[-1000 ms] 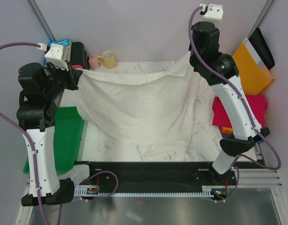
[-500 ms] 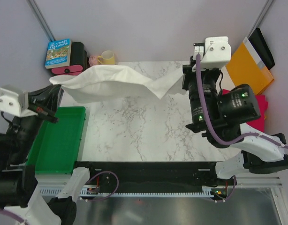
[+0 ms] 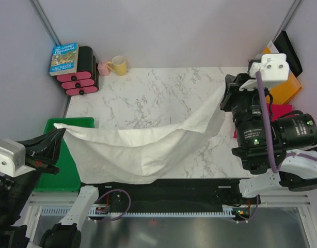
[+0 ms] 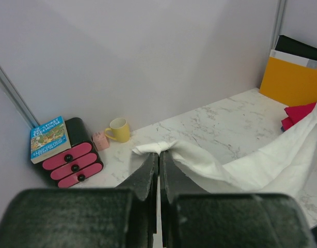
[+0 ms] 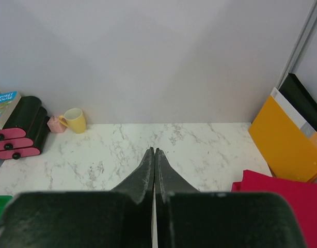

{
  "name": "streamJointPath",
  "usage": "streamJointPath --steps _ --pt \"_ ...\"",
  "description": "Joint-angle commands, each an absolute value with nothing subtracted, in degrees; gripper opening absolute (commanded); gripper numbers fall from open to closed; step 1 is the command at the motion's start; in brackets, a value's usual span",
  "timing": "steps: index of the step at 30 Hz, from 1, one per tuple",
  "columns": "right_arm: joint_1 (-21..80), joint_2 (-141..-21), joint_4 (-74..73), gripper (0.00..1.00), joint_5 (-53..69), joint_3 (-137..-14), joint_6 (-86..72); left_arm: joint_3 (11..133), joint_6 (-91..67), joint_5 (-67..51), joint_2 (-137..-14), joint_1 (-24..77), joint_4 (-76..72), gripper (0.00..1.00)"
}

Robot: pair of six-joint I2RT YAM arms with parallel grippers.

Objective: Fold and stack the t-shirts
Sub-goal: Flatten out the tshirt

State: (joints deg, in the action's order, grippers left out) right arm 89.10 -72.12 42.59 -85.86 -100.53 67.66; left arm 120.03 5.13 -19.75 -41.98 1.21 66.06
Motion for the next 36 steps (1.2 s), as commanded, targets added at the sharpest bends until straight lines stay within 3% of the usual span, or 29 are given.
streamJointPath --steps 1,6,8,12,16,18,21,26,36 --pt "89.4 -69.8 38.4 0.0 -95.7 -100.4 62.8 123.5 6.5 -20.5 -42.5 1.4 70.0 0.02" --pt "87.7 -68.0 39.8 0.0 -92.3 -99.0 62.5 121.6 5.8 -20.0 -43.2 1.3 68.9 0.02" --pt "82.0 -67.2 39.1 0.0 -90.4 -99.1 61.0 116.7 5.9 -20.1 -44.1 1.3 66.2 0.02" --pt "71.0 -66.2 15.2 0.0 -82.8 -103.4 42.3 103.0 7.6 -23.9 -46.1 1.3 57.4 0.02" --pt "60.8 -70.2 4.9 0.0 -77.3 -103.7 34.0 88.0 7.2 -23.8 -50.6 1.3 47.9 0.02" --pt "50.0 -72.7 -17.5 0.0 -70.3 -108.2 13.5 85.0 6.5 -24.1 -53.2 1.3 42.5 0.02" --pt "33.3 -77.8 -29.7 0.0 -53.5 -108.7 -4.0 82.7 5.4 -23.8 -56.6 1.3 37.5 0.02" --pt "23.7 -86.0 -27.8 0.0 -44.7 -106.1 -7.5 81.3 4.7 -22.4 -64.7 1.3 31.1 0.02" --pt "19.3 -104.5 -22.2 0.0 -42.5 -112.6 -8.1 79.7 5.8 -18.2 -78.5 1.1 20.2 0.02"
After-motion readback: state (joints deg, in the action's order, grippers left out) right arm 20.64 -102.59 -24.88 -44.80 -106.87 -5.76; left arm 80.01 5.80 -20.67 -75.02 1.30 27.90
